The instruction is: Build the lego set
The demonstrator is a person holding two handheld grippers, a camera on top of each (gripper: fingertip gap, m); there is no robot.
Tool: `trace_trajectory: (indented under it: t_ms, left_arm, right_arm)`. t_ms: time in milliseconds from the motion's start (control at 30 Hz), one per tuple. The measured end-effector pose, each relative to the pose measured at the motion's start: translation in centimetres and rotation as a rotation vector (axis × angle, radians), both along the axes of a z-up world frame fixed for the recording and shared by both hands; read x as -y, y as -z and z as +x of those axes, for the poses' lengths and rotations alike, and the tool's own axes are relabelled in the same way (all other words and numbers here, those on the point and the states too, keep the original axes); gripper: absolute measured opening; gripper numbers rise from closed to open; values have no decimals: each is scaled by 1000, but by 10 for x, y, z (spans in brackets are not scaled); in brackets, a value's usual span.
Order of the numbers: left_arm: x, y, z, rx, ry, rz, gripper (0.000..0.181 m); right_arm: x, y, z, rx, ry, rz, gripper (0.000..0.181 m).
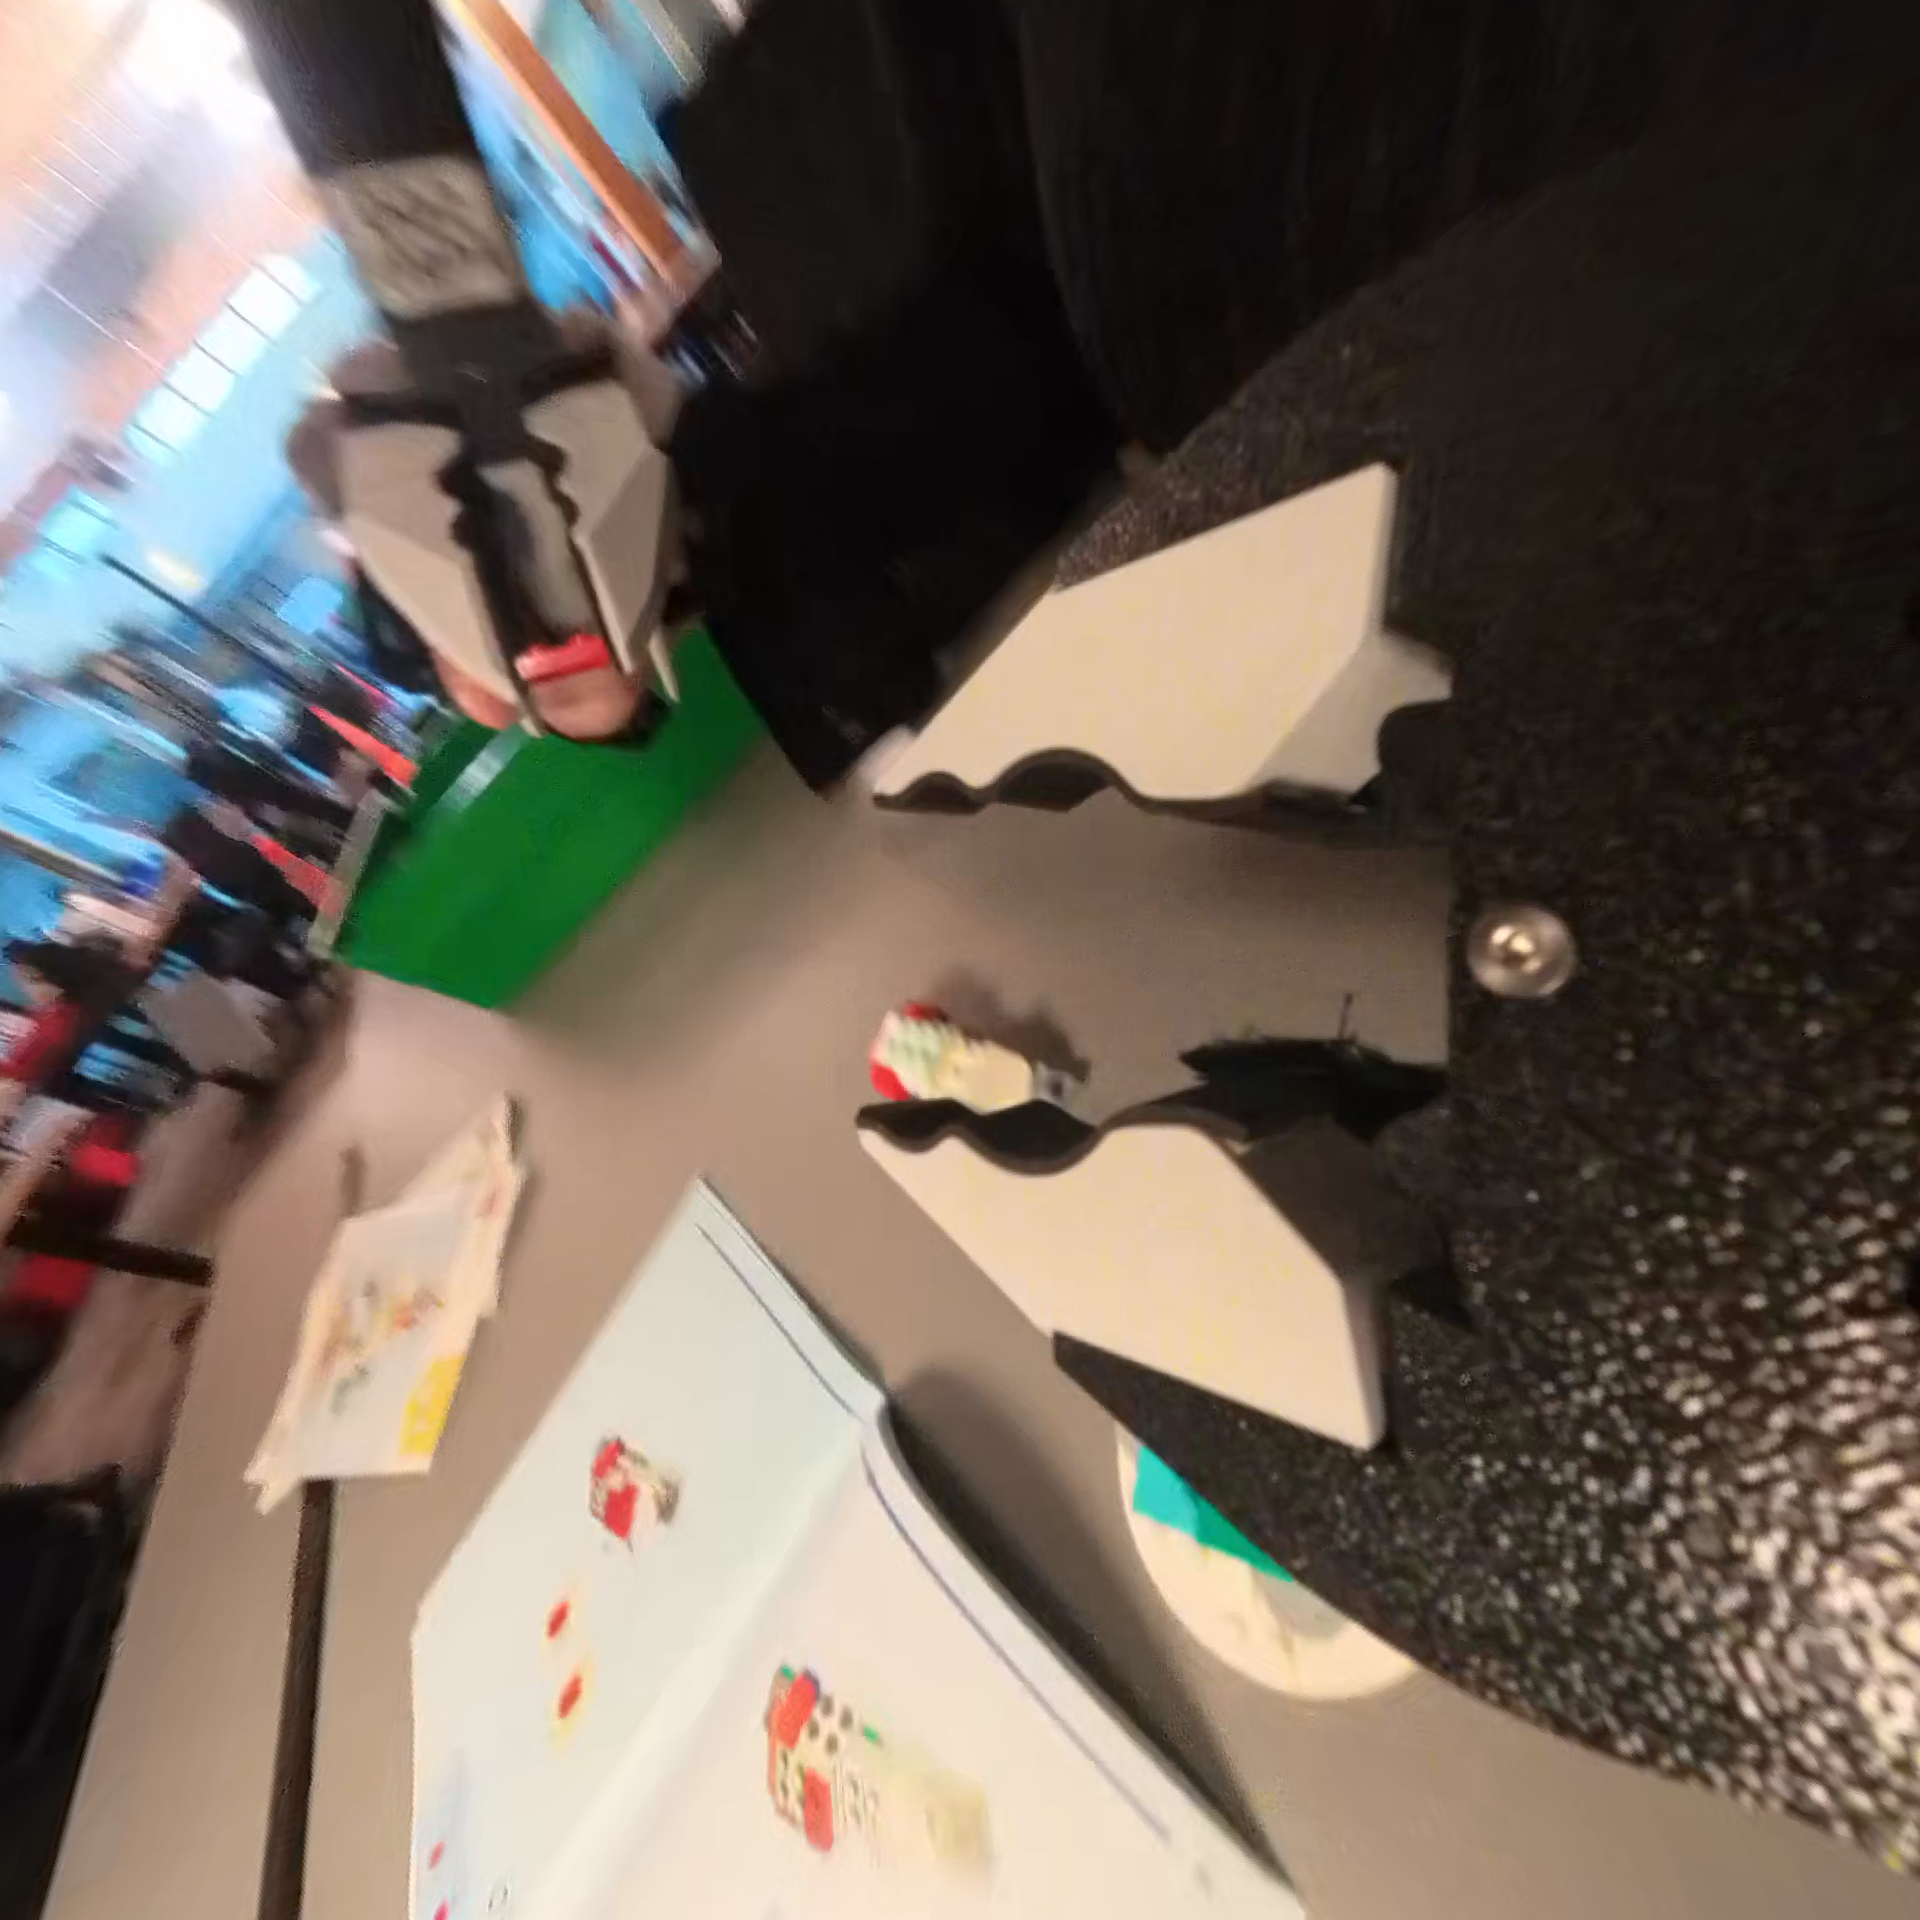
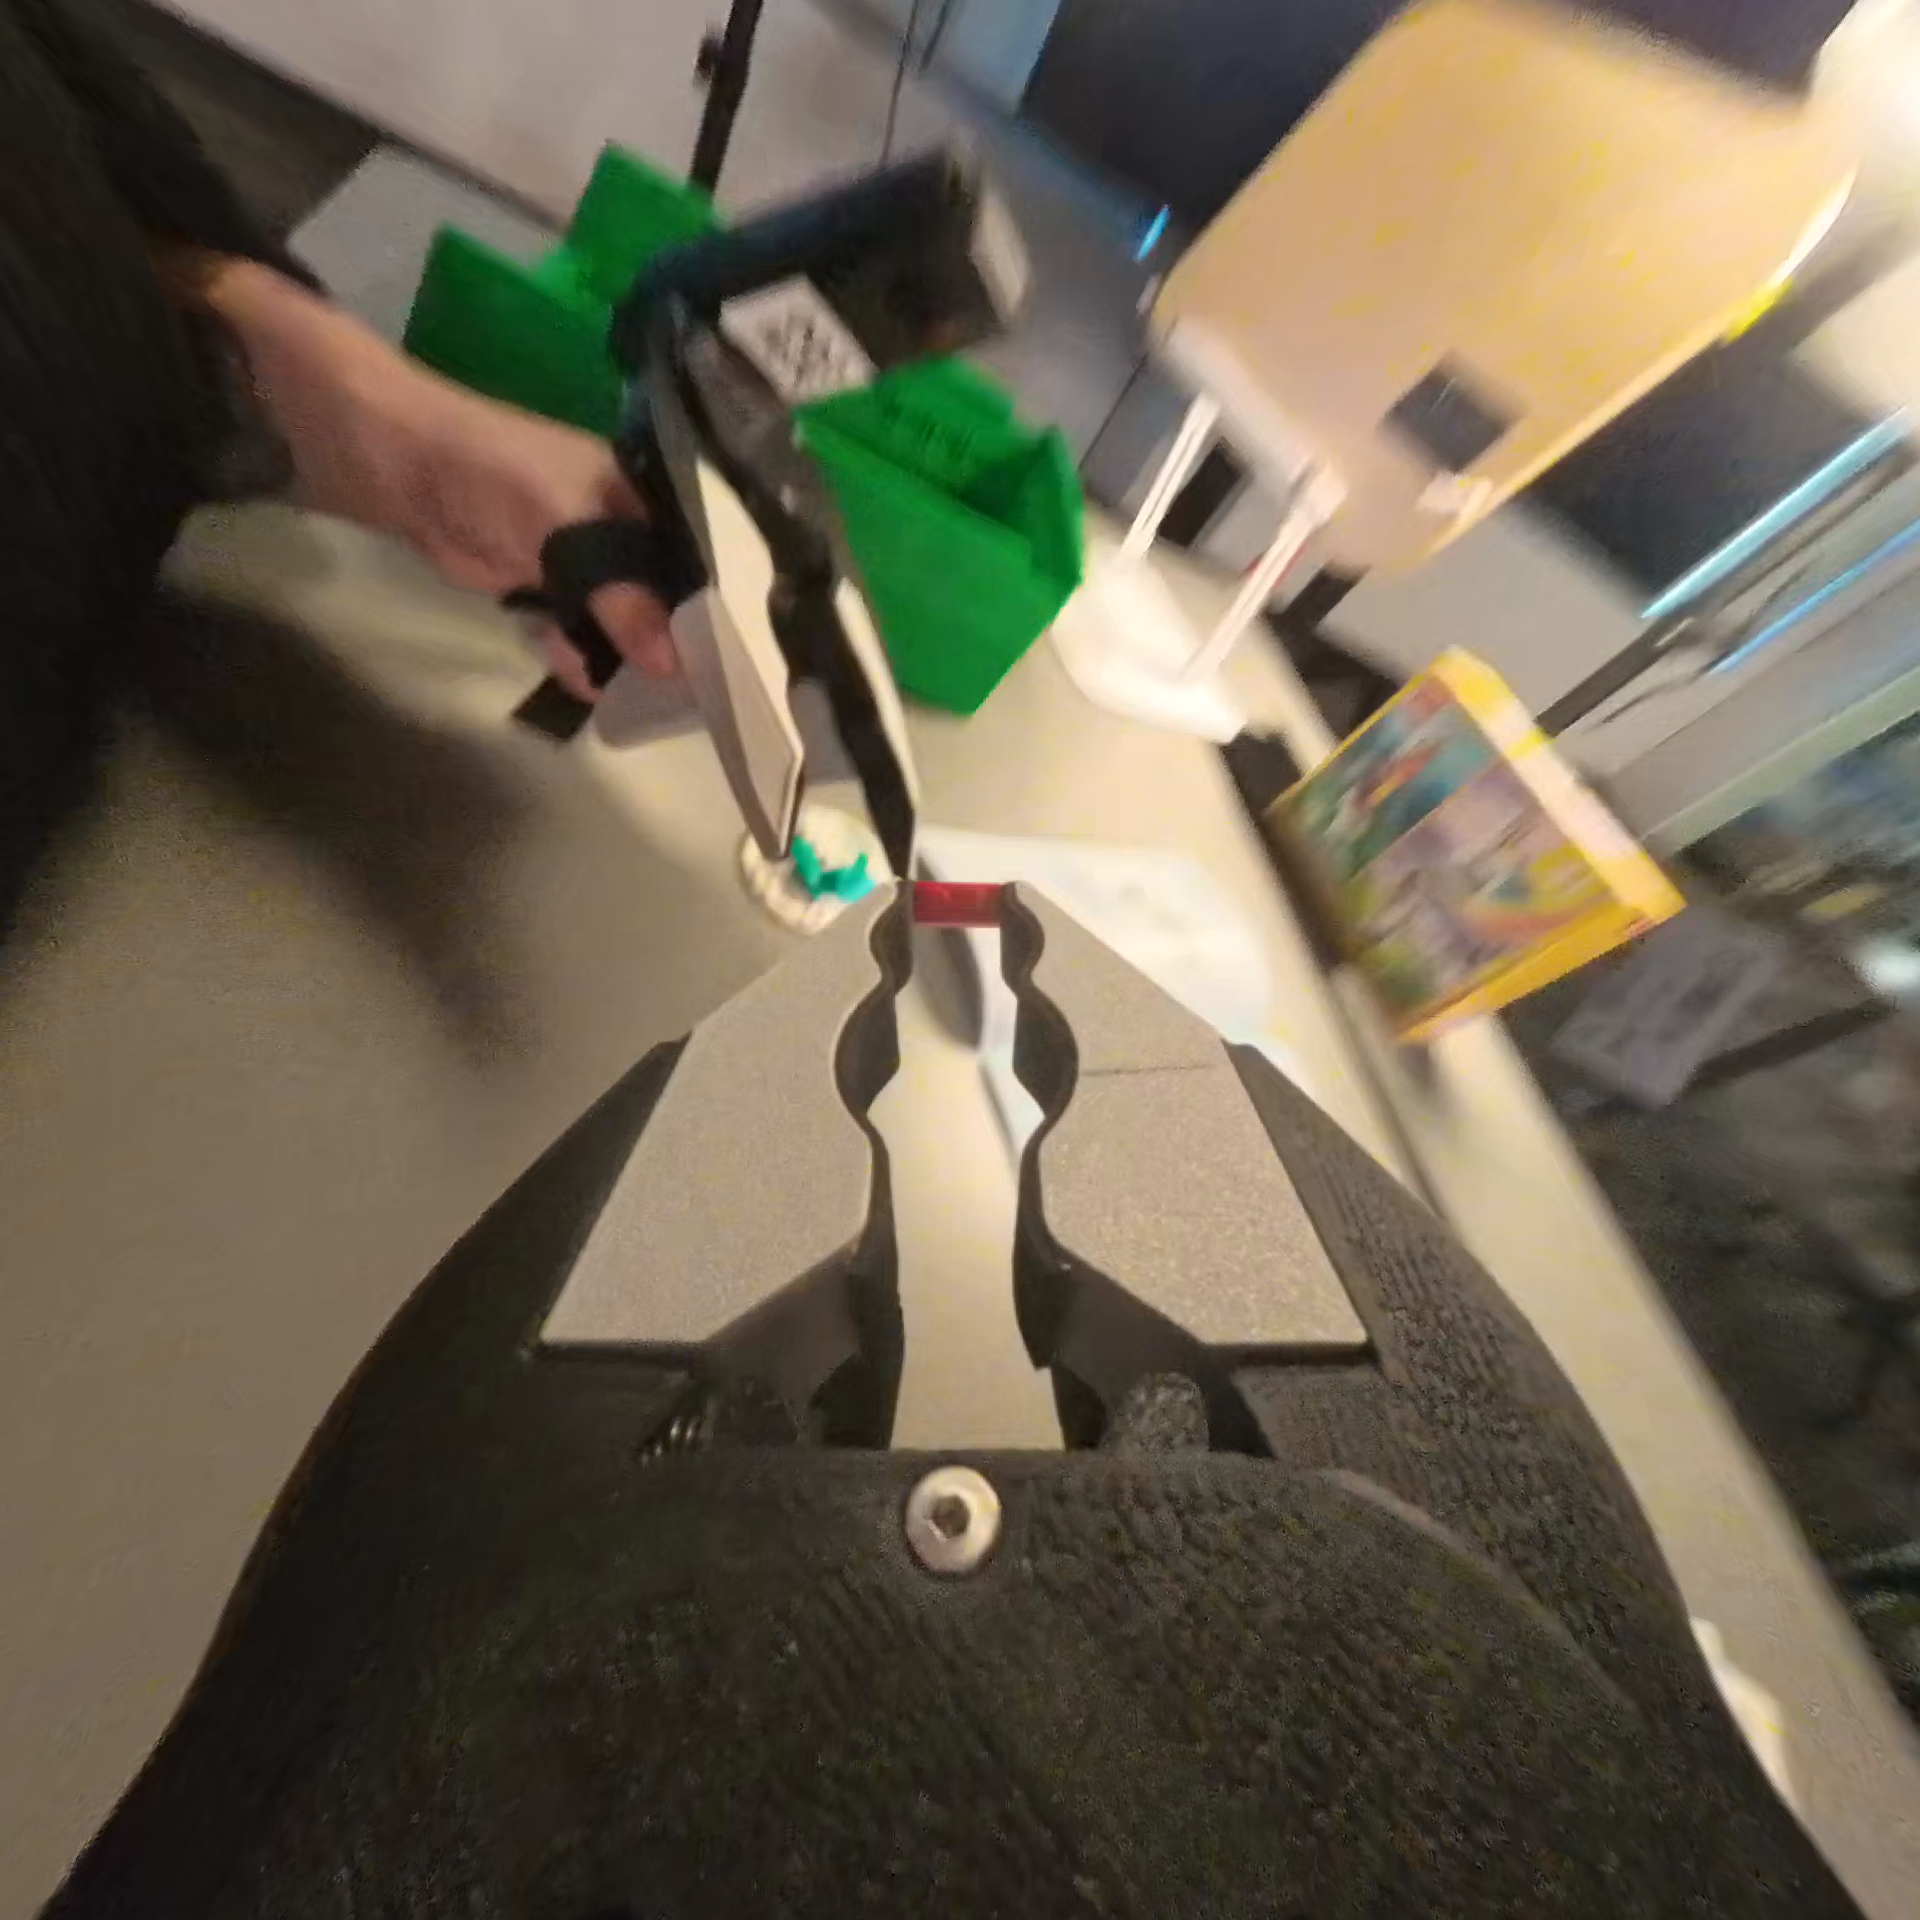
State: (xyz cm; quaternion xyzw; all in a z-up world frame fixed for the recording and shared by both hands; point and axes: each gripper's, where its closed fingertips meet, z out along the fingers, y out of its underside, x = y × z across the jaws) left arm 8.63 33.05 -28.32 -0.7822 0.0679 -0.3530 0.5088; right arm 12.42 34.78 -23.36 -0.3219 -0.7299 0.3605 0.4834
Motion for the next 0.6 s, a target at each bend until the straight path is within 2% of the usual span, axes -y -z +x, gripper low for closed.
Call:
trace_trajectory:
  t_ms: [133, 267, 433, 500, 600]
  left_arm:
    - [-9, 50, 14, -189, 99, -125, 57]
    - [-17, 80, 19, -372, 159, -159, 57]
    - [-24, 84, 22, -421, 185, -150, 50]
    - [-27, 83, 20, -471, 161, -100, 42]
    - [-26, 83, 20, -532, 141, -61, 40]
  right_arm:
    - [-10, 62, 3, 272, -52, -93, 14]
    - [-9, 95, 0, 411, -115, -103, 13]
    - [-10, 103, -6, 449, -149, -106, 14]
    - [-12, 104, -6, 447, -149, -101, 14]
    - [-11, 103, -6, 450, -154, -99, 14]
